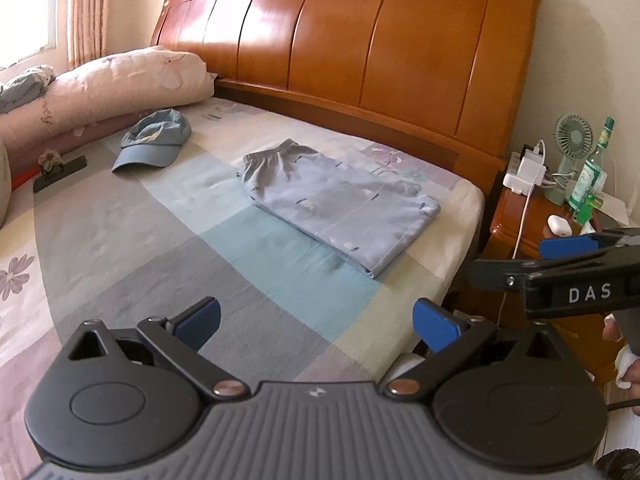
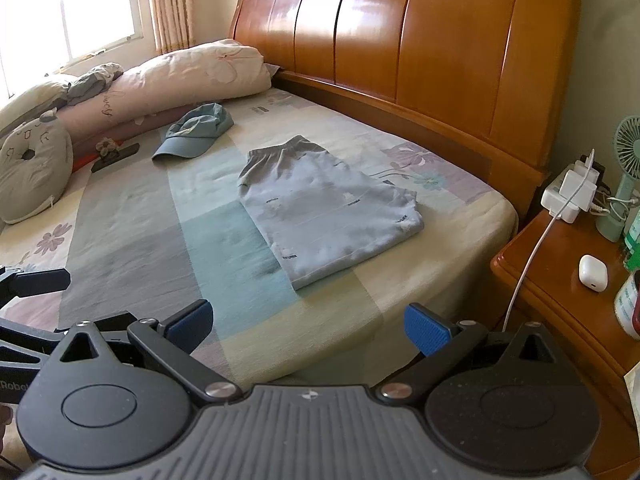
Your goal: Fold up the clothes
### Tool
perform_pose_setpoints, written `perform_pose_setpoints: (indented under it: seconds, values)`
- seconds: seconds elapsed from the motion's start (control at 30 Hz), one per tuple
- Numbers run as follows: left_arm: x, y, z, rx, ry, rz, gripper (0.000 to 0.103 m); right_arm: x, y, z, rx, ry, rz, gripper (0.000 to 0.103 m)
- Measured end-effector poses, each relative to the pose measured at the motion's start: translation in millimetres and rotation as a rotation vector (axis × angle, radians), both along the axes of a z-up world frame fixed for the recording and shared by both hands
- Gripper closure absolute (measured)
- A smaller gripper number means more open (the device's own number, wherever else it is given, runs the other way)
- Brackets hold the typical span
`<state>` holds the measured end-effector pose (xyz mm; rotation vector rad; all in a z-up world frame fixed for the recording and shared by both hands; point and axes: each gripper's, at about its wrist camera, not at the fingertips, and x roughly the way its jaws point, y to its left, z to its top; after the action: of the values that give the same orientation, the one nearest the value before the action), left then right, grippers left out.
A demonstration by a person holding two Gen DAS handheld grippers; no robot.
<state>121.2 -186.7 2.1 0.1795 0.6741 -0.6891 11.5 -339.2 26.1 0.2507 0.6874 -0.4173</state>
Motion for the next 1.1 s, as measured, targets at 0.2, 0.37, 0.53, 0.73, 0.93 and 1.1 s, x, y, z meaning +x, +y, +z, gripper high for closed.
perform_pose_setpoints:
  seconds: [0.2,0.37,0.53,0.73,0.93,1.1]
  values:
    - [1,-3,-2,0.021,0.007,0.018,0.001,1,0,-1,0.0,0.002,0.003,0.0]
    - [2,-3,-2,0.021,0.009,0.023,0.001,4,0,-2,0.003,0.004,0.014,0.0]
    - [5,-4,-2,0.023,0.013,0.03,0.001,10,0,-4,0.007,0.013,0.023,0.0]
    - [7,-5,-4,0.027,0.019,0.03,0.001,13,-2,-6,0.012,0.017,0.026,0.0]
    - [8,-6,-4,0.026,0.022,0.027,0.001,15,-2,-7,0.014,0.023,0.028,0.0]
    - [9,-5,-5,0.025,0.023,0.025,0.001,16,-1,-8,0.012,0.028,0.028,0.0]
